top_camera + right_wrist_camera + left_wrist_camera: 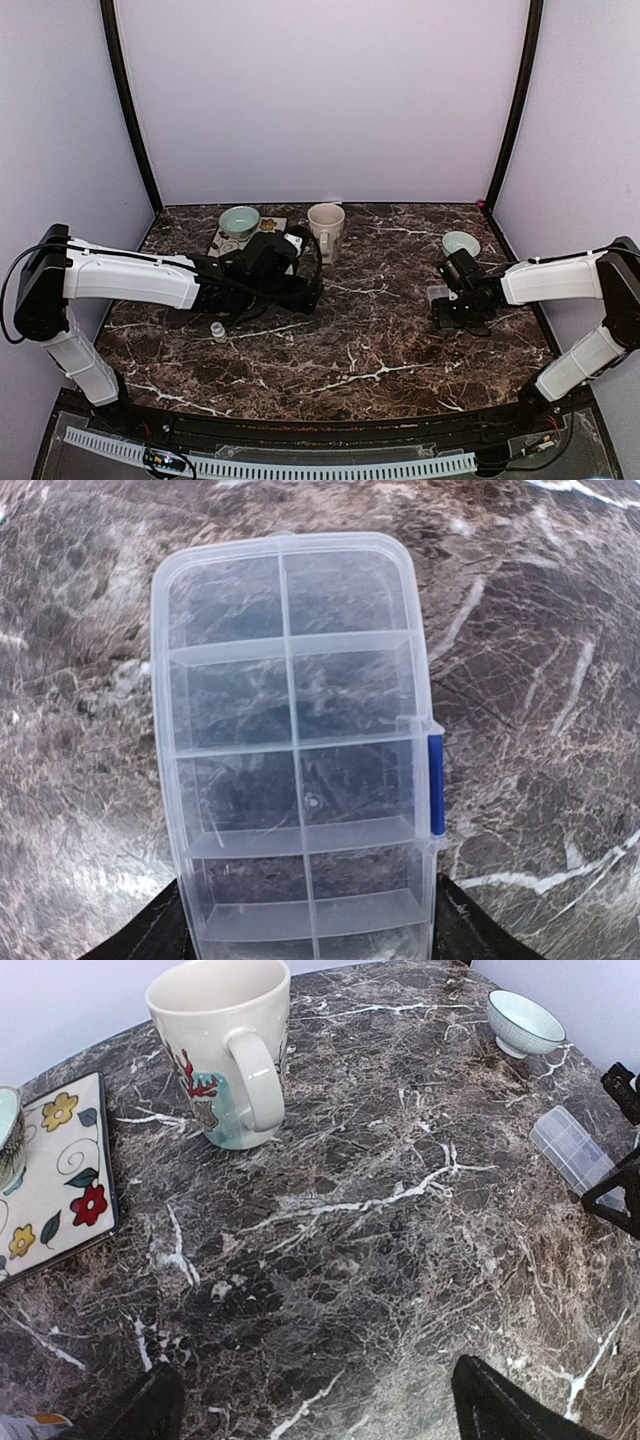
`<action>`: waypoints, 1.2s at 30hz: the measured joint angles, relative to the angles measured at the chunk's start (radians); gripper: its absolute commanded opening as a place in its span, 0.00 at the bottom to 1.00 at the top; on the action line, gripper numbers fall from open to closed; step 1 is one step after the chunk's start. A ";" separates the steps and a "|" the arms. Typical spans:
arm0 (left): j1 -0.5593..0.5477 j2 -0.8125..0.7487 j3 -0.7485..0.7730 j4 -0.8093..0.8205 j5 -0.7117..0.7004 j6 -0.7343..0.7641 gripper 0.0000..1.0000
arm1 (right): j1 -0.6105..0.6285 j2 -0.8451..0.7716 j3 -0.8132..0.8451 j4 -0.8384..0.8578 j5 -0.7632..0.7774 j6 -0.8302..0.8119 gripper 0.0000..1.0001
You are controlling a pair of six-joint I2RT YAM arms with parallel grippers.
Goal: Sort the pills into containers
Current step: Pick up the pill container from the center of the board, then pass from the right arm to the left
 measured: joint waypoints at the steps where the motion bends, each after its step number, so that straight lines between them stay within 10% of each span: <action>1: 0.000 0.006 0.002 0.000 0.002 -0.009 0.99 | 0.000 0.002 0.000 0.004 -0.002 0.001 0.62; 36: 0.164 0.034 -0.091 0.276 0.721 -0.332 0.85 | 0.533 0.032 0.249 0.198 0.097 0.096 0.52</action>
